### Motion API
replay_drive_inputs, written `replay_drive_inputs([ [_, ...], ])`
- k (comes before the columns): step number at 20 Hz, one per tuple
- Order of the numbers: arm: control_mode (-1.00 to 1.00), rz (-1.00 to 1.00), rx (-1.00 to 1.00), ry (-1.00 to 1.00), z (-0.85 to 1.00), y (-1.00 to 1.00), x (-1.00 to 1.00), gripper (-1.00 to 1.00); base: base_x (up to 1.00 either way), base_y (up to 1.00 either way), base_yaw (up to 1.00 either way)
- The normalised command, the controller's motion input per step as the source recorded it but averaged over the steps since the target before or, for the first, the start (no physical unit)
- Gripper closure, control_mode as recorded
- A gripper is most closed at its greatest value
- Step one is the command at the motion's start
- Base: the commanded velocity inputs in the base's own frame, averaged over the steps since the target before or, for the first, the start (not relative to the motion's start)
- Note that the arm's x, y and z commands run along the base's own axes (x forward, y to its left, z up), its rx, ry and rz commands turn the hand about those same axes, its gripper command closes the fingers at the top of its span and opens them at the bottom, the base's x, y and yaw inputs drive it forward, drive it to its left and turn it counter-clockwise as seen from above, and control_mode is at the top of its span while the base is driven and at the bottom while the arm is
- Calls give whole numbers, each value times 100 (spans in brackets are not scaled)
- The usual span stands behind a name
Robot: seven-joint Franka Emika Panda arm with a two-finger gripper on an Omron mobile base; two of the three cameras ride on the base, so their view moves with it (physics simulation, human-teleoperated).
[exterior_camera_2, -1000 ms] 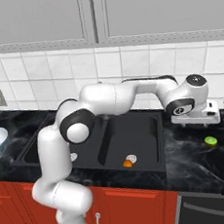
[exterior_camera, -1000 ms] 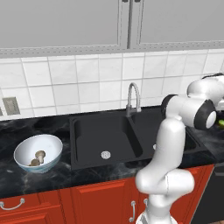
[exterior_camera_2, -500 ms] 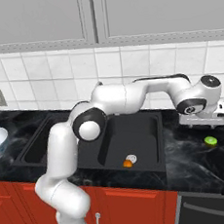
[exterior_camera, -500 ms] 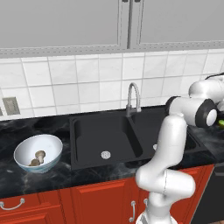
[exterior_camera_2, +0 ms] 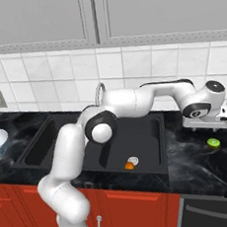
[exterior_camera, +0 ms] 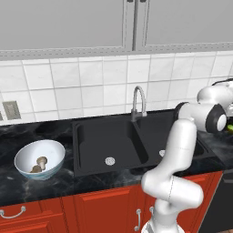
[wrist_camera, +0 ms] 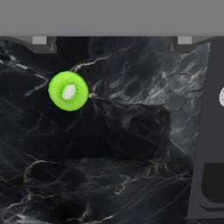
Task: There is a mixed pile of frozen fruits and vegetables on the counter. Locate all the frozen vegetables and place the items in a bowl on the counter. Take all the frozen fruits and defrost them in a running sink.
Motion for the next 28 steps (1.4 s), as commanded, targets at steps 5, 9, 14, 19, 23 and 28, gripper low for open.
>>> replay_drive_inputs([
  [5,-100,0,0,5,-24,-19,14,-100,0,0,0],
  [9,-100,0,0,3,-30,-21,17,-100,0,0,0],
  [14,-100,0,0,1,-7,-26,20,-100,0,0,0],
  [19,-100,0,0,4,-9,-31,14,-100,0,0,0],
  [23,-100,0,0,4,-9,-11,3,-100,0,0,0],
  [28,-100,1,3,2,-23,0,0,-100,0,0,0],
])
